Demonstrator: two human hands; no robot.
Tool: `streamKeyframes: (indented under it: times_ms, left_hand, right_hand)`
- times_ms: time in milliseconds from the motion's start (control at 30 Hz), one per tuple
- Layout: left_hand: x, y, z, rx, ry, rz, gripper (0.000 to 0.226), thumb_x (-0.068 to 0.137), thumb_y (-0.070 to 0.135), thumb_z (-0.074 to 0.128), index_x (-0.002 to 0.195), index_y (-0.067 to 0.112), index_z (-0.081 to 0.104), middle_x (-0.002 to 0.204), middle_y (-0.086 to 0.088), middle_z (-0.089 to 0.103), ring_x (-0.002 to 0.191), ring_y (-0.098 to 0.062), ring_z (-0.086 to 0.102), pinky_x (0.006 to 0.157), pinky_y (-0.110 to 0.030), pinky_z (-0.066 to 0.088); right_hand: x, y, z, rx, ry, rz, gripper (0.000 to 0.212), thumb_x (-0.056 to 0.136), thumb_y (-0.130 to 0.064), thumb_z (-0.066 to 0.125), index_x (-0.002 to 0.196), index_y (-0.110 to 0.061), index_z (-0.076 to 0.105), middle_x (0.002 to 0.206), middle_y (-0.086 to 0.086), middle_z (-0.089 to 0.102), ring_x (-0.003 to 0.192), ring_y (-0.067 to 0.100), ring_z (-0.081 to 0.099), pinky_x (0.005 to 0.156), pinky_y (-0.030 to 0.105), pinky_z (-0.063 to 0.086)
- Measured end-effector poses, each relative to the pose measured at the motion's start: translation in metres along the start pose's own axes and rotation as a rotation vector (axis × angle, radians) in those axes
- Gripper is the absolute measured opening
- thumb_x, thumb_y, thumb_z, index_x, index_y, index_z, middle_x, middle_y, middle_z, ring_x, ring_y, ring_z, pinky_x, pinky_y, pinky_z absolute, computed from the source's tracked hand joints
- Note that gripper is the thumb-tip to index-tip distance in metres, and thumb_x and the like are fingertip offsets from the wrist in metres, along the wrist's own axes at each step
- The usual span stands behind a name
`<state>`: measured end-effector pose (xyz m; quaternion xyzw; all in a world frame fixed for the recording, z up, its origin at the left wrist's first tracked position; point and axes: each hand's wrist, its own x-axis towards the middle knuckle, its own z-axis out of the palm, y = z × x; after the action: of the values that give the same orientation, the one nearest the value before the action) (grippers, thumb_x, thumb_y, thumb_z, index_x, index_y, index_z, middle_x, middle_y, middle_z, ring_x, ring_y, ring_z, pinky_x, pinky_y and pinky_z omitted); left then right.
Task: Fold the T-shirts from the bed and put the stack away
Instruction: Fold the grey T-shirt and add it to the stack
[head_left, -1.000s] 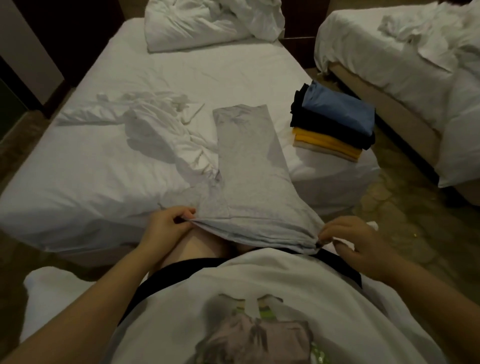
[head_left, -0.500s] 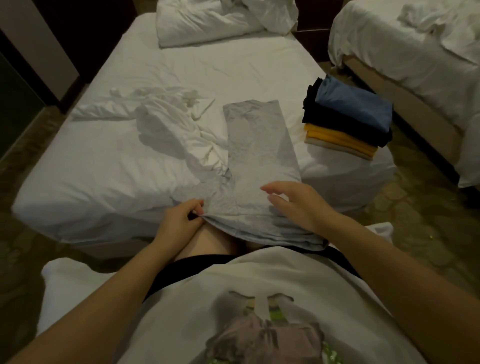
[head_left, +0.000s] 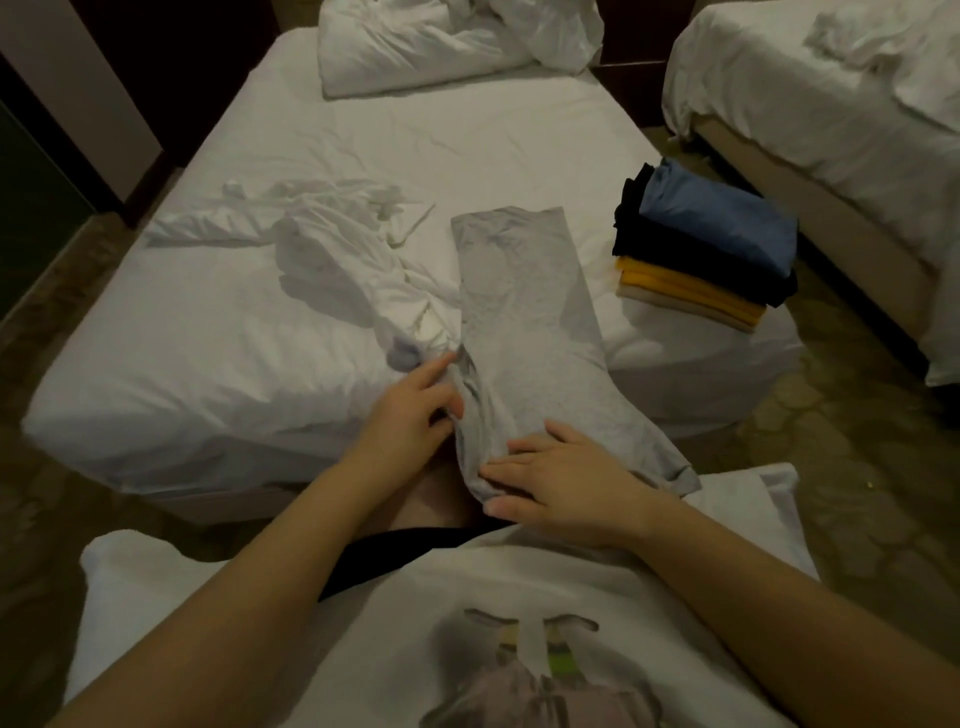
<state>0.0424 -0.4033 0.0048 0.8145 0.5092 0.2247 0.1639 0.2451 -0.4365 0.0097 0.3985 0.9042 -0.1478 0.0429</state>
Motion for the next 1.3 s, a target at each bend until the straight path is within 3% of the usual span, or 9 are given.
streamKeyframes:
  times_ms: [100,167,267,333,533,700,867,1100,1300]
  left_hand:
    - [0.016,0.029,0.001,0.181,-0.042,0.209,0.015,0.084,0.034,0.046,0.095,0.035,0.056,0.155,0.018,0.013,0.095,-0.023,0.064,0.074,-0.037,0.054]
    - [0.017,0.047,0.004,0.190,-0.073,0.313,0.022,0.086,0.021,0.056,0.105,0.029,0.065,0.152,0.011,0.028,0.103,-0.014,0.052,0.089,-0.014,0.045]
    - [0.007,0.058,0.008,0.046,-0.119,0.181,0.044,0.087,0.019,0.064,0.130,0.018,0.052,0.141,0.000,0.045,0.103,0.001,0.044,0.074,0.013,0.020]
    - [-0.001,0.056,0.014,-0.044,-0.146,0.013,0.055,0.090,0.028,0.060,0.140,0.021,0.038,0.120,0.008,0.054,0.087,0.014,0.037,0.067,0.011,0.023]
    - [-0.004,0.047,0.031,-0.214,-0.206,-0.143,0.059,0.089,0.028,0.061,0.141,0.021,0.036,0.137,0.001,0.049,0.117,-0.007,0.049,0.085,0.000,0.027]
    - [0.005,0.038,0.047,-0.195,-0.143,-0.121,0.039,0.085,0.016,0.064,0.123,0.013,0.057,0.118,-0.006,0.061,0.105,-0.018,0.056,0.084,-0.018,0.038]
    - [0.008,0.033,0.055,-0.156,-0.076,-0.048,0.029,0.084,0.004,0.060,0.112,0.006,0.064,0.108,-0.012,0.063,0.100,-0.022,0.056,0.077,-0.016,0.035]
    - [0.006,0.029,0.060,-0.215,0.033,0.062,0.023,0.080,0.008,0.058,0.100,0.003,0.069,0.091,-0.001,0.059,0.088,-0.007,0.050,0.077,-0.002,0.033]
    - [0.002,0.025,0.058,-0.282,-0.091,0.054,0.030,0.083,0.026,0.057,0.106,0.011,0.068,0.096,0.009,0.056,0.090,-0.001,0.050,0.080,-0.002,0.034]
  right_hand:
    - [-0.003,0.002,-0.001,0.220,0.262,-0.001,0.052,0.090,-0.057,0.026,0.099,-0.025,0.066,0.099,-0.004,0.069,0.090,0.013,0.059,0.086,0.034,0.042]
    - [-0.013,0.006,0.000,0.332,0.539,0.058,0.049,0.092,-0.047,0.034,0.081,-0.016,0.071,0.077,0.002,0.070,0.069,0.015,0.060,0.067,0.033,0.045]
    - [-0.024,0.012,-0.004,0.430,0.816,0.278,0.040,0.093,-0.037,0.043,0.082,-0.010,0.071,0.075,0.005,0.070,0.069,0.017,0.060,0.064,0.028,0.044]
    - [-0.018,0.024,-0.007,0.487,0.757,0.441,0.028,0.095,-0.031,0.048,0.097,-0.012,0.068,0.089,0.006,0.068,0.081,0.021,0.061,0.070,0.032,0.045]
    - [0.029,0.061,-0.010,0.576,0.456,0.610,0.046,0.096,-0.040,0.044,0.139,-0.029,0.037,0.135,0.010,0.045,0.114,0.028,0.050,0.091,0.039,0.045]
    - [0.065,0.076,-0.012,0.678,0.295,0.814,0.058,0.090,-0.050,0.047,0.139,-0.022,0.034,0.132,0.012,0.050,0.113,0.033,0.051,0.087,0.037,0.045]
    - [0.080,0.082,-0.019,0.737,0.231,0.839,0.023,0.082,-0.031,0.060,0.080,-0.009,0.056,0.079,0.010,0.054,0.082,0.029,0.053,0.067,0.035,0.042]
    - [0.029,0.073,-0.023,0.853,0.778,0.704,0.007,0.084,-0.015,0.059,0.090,-0.015,0.056,0.083,0.002,0.054,0.076,0.016,0.049,0.058,0.026,0.038]
    - [0.005,0.093,0.013,0.746,0.423,0.812,0.035,0.090,-0.034,0.056,0.120,-0.015,0.053,0.116,0.007,0.055,0.102,0.024,0.052,0.078,0.029,0.038]
